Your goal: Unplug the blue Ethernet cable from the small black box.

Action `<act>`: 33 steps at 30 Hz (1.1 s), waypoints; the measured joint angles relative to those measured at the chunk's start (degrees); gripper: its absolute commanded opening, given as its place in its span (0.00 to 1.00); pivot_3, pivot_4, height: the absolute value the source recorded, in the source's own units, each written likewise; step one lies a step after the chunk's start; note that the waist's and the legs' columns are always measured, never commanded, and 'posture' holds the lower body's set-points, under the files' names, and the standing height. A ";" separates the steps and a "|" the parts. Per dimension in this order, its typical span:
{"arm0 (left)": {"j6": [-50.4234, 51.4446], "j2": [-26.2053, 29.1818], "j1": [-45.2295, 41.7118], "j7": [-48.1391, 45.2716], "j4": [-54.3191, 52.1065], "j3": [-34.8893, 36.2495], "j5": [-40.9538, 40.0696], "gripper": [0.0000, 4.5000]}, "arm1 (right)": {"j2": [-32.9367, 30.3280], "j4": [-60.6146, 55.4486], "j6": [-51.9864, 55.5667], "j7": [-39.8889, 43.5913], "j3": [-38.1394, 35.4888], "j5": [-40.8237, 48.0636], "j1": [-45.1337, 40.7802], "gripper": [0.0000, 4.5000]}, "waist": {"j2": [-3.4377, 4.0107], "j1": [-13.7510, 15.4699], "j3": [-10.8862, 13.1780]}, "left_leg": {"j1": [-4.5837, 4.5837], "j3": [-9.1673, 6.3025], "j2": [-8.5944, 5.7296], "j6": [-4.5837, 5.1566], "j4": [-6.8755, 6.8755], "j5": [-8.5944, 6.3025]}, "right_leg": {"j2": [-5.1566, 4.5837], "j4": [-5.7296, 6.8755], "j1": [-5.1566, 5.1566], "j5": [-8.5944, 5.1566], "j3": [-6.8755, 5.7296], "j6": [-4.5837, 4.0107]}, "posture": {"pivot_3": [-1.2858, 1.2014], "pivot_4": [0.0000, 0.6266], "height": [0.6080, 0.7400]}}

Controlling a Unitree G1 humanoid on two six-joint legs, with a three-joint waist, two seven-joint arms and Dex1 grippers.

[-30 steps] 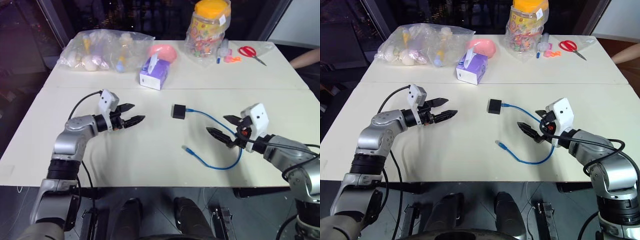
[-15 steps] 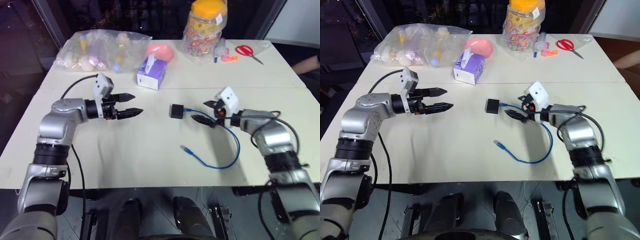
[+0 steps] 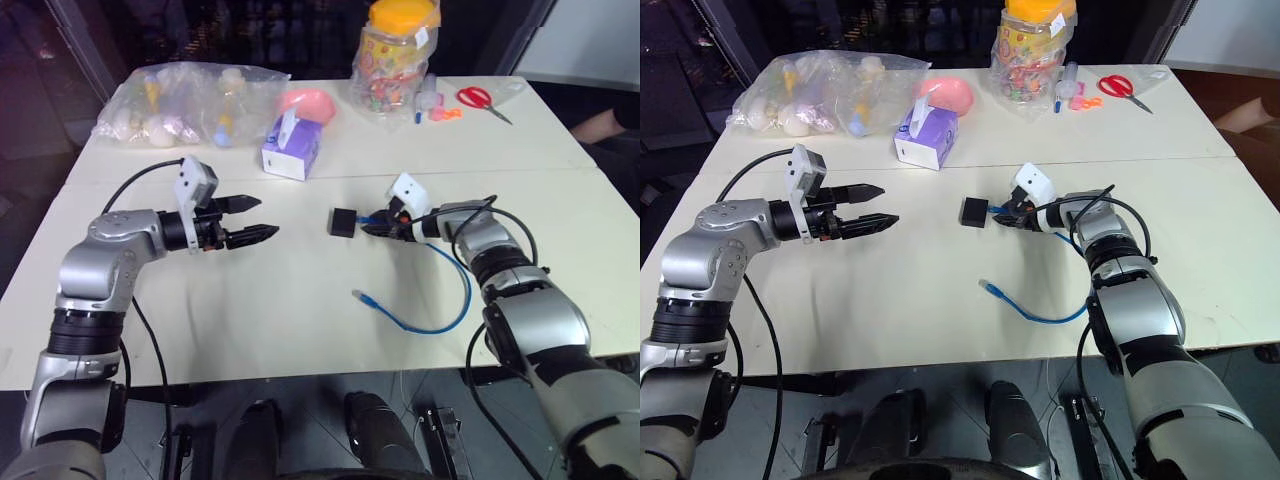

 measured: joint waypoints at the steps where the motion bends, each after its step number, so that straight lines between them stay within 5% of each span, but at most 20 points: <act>1: 0.08 0.00 0.04 0.20 -0.01 0.00 -0.01 0.87 | 0.05 0.02 -1.06 0.05 0.24 -0.71 0.00 0.02 | 0.00 0.02 0.00 | 0.01 0.00 0.00 0.00 0.03 0.00 | 0.00 0.04 0.00 0.00 0.00 0.00 | 0.52 0.24 0.99; 7: 0.74 -0.01 0.03 0.35 -0.01 0.00 -0.76 0.87 | -1.98 -4.34 -12.75 -3.35 4.16 -7.41 2.50 0.02 | 0.00 0.09 0.00 | 0.04 0.00 -0.01 -0.02 0.05 0.01 | 0.00 0.19 -0.02 -0.01 0.01 0.00 | 0.52 0.24 0.99; 17: 0.53 -5.16 -13.75 -3.03 18.77 0.53 -2.32 0.87 | -9.92 -20.33 -29.69 -26.33 5.31 -18.95 7.91 0.02 | -0.01 0.21 0.02 | -0.04 -0.01 -0.08 -0.09 0.01 0.05 | -0.02 0.19 -0.14 -0.01 0.02 0.01 | 0.52 0.24 0.99; 24: -3.97 -11.16 -26.47 -8.93 40.35 0.23 -0.63 0.87 | -11.57 -34.43 -30.48 -35.82 3.92 -23.10 12.83 0.02 | -0.03 0.47 0.03 | -0.12 -0.05 -0.11 -0.08 0.05 0.06 | -0.02 0.22 -0.17 -0.03 0.00 0.02 | 0.52 0.24 0.99; 33: -16.51 -18.88 -38.03 -11.63 63.12 0.45 5.12 0.87 | -11.52 -48.32 -26.47 -37.47 2.61 -23.76 15.77 0.02 | -0.04 0.21 0.03 | -0.13 -0.04 -0.13 -0.07 -0.02 0.05 | -0.02 0.11 -0.19 -0.04 0.03 0.05 | 0.52 0.24 0.99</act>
